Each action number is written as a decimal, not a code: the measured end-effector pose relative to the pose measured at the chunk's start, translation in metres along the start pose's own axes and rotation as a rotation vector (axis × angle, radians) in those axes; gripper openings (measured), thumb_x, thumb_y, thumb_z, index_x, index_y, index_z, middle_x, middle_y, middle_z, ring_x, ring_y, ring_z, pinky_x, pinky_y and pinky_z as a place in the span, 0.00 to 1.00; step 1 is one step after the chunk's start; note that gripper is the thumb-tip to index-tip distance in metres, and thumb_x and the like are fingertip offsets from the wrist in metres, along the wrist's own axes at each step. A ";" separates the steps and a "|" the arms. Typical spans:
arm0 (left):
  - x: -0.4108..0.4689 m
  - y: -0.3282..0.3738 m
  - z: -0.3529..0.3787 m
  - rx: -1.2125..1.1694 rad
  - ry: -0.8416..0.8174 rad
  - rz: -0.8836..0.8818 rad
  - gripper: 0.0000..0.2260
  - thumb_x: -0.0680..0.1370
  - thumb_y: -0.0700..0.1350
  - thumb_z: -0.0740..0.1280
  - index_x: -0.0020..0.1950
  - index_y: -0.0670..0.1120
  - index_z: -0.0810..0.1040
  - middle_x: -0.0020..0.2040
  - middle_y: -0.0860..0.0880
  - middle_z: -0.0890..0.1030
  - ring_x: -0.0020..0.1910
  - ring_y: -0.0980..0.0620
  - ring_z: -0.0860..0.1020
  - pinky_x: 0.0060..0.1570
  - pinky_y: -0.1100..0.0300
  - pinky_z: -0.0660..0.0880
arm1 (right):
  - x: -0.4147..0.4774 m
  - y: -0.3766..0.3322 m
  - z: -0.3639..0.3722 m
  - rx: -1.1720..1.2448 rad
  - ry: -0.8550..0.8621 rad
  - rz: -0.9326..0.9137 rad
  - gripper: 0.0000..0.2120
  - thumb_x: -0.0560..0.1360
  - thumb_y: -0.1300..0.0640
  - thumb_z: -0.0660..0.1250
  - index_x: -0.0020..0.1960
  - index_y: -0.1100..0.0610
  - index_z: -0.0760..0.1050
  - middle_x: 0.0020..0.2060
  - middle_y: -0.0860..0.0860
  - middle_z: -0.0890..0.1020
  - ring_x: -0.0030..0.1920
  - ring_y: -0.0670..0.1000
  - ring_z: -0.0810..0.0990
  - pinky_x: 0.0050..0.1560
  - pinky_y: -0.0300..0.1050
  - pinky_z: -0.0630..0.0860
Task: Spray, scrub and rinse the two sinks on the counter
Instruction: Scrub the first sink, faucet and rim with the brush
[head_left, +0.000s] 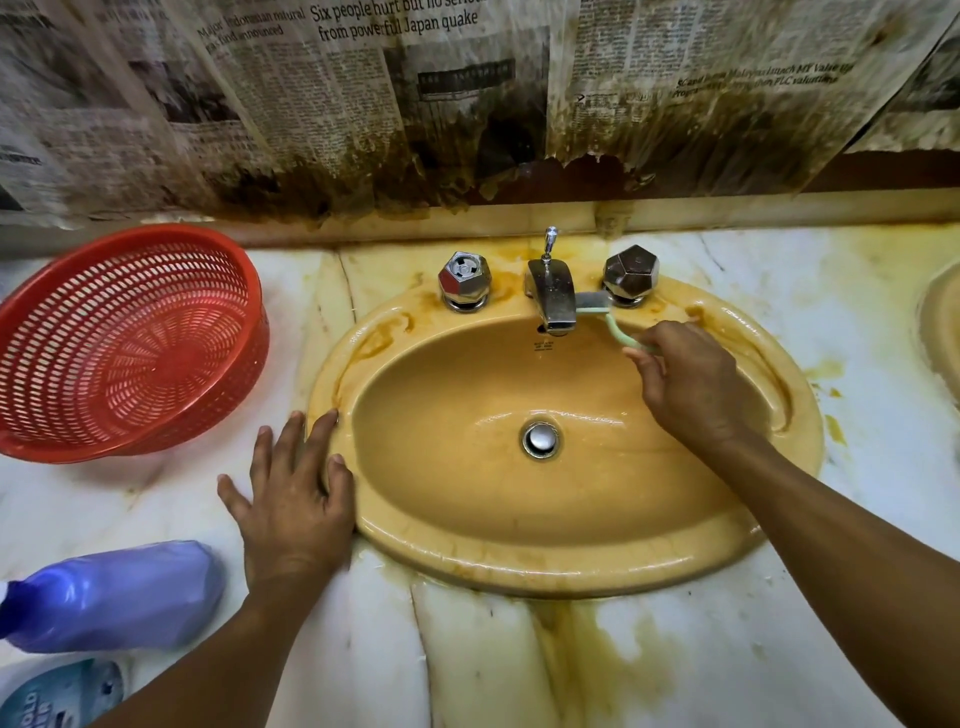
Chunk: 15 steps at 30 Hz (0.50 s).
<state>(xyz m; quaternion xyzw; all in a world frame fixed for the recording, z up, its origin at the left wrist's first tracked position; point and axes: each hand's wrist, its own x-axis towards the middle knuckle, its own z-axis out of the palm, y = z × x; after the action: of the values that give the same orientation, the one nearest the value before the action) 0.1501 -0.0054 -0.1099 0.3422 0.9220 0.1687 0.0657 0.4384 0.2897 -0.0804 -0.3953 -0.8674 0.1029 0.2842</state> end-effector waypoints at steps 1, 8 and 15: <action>0.001 0.000 0.000 -0.001 0.001 -0.005 0.27 0.80 0.60 0.47 0.81 0.65 0.60 0.83 0.54 0.59 0.83 0.51 0.50 0.77 0.32 0.43 | -0.003 0.001 -0.004 0.051 -0.015 0.126 0.07 0.81 0.55 0.70 0.56 0.57 0.80 0.44 0.54 0.83 0.42 0.56 0.78 0.40 0.48 0.71; 0.002 0.000 0.000 0.009 -0.005 -0.001 0.27 0.80 0.60 0.46 0.81 0.65 0.60 0.83 0.54 0.60 0.83 0.51 0.50 0.77 0.32 0.42 | -0.006 -0.029 -0.013 0.502 -0.332 0.683 0.17 0.82 0.50 0.68 0.70 0.41 0.76 0.43 0.50 0.76 0.32 0.48 0.70 0.29 0.42 0.69; 0.002 0.000 -0.001 -0.002 -0.002 -0.001 0.27 0.80 0.60 0.47 0.80 0.65 0.61 0.83 0.53 0.60 0.83 0.50 0.51 0.77 0.32 0.42 | 0.010 -0.063 0.008 1.632 -0.327 1.372 0.10 0.86 0.53 0.59 0.49 0.56 0.71 0.27 0.47 0.64 0.22 0.43 0.58 0.16 0.35 0.55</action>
<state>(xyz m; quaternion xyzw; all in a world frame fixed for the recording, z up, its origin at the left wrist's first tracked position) 0.1483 -0.0041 -0.1093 0.3418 0.9220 0.1691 0.0673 0.3889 0.2551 -0.0571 -0.4698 -0.1575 0.8391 0.2243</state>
